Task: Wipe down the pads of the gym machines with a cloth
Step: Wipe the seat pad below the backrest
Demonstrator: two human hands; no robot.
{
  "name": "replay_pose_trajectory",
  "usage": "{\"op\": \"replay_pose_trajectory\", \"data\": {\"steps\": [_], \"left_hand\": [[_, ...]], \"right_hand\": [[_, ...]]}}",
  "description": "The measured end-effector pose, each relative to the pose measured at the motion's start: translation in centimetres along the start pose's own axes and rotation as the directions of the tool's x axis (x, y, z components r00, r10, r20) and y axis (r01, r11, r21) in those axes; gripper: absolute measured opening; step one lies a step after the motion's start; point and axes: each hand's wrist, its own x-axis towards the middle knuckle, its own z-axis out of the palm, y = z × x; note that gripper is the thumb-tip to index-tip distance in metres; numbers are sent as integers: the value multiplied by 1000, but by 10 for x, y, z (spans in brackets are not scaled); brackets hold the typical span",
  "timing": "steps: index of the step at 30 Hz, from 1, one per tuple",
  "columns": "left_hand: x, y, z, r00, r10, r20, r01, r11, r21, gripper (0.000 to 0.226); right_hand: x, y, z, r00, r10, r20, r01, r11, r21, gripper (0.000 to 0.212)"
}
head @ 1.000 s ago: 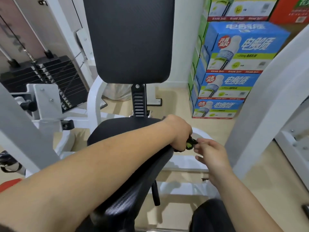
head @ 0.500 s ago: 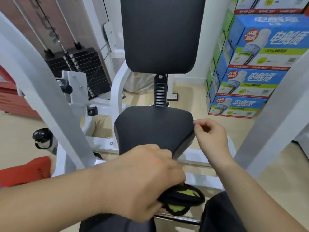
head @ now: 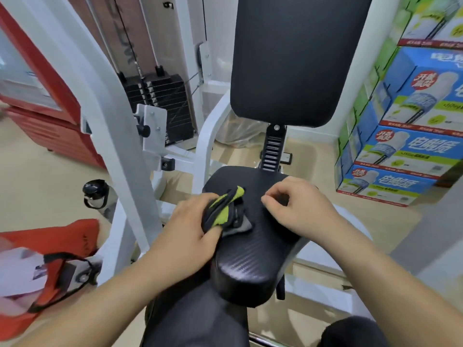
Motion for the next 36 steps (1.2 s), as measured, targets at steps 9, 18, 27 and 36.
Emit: {"op": "replay_pose_trajectory", "data": {"steps": [9, 18, 27, 36], "left_hand": [[-7, 5, 26, 886, -450, -115, 348, 808, -475, 27], [112, -54, 21, 829, -545, -128, 450, 785, -426, 31], [168, -63, 10, 938, -333, 100, 308, 928, 209, 21], [272, -11, 49, 877, -314, 365, 144, 895, 422, 34]], "right_hand": [[50, -23, 18, 984, -11, 180, 45, 981, -188, 46], [113, -7, 18, 927, 251, 280, -154, 933, -324, 65], [115, 22, 14, 919, 259, 297, -176, 944, -279, 65], [70, 70, -13, 953, 304, -7, -300, 944, 138, 25]]}}
